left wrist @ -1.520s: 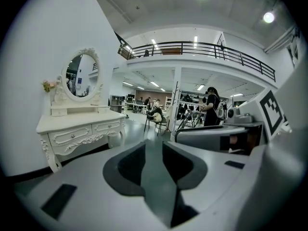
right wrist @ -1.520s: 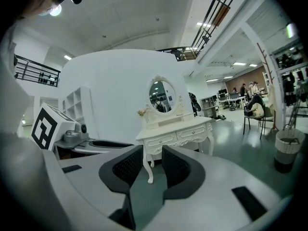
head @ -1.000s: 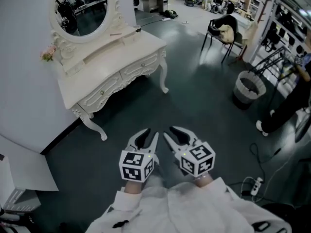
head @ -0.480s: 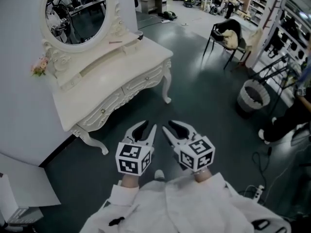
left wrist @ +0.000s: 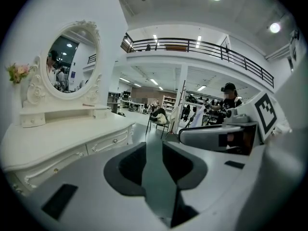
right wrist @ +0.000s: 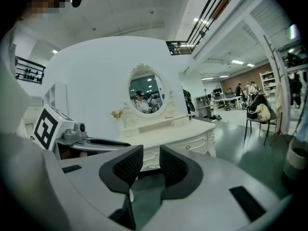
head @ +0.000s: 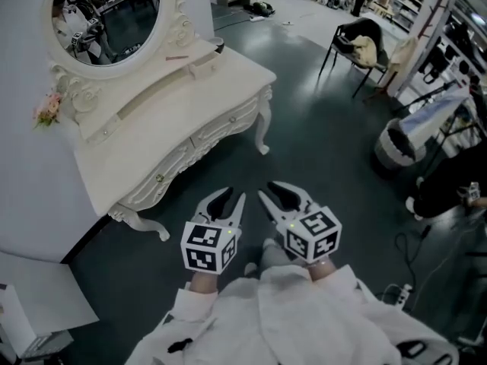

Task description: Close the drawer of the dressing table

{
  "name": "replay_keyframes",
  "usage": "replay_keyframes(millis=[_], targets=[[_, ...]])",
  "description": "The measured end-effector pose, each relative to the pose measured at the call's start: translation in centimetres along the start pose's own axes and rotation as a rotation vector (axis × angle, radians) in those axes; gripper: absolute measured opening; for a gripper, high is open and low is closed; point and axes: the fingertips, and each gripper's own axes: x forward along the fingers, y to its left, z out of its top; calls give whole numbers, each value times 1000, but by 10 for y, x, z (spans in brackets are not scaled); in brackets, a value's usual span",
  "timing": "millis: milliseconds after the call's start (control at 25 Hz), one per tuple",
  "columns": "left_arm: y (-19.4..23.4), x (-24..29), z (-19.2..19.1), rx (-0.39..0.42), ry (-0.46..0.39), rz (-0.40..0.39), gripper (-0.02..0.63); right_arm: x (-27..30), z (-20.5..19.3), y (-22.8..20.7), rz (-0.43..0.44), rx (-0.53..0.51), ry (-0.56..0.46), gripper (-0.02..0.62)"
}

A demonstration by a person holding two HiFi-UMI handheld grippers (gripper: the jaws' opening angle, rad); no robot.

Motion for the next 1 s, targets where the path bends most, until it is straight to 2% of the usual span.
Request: replay_keyframes(millis=[280,440,600,1000], targets=[[36,32,10,-32,10,20,94,46,4,-29,19,28,38,101],[61,64,25,-40,10,45,94,79,18,-60,39,32,45,101],[87,103,53,-36,4,68,94,114,48,-96,55,25,36,101],[141,201,131,-36,-59,128,94,196,109,-173,163,-42,50,100]])
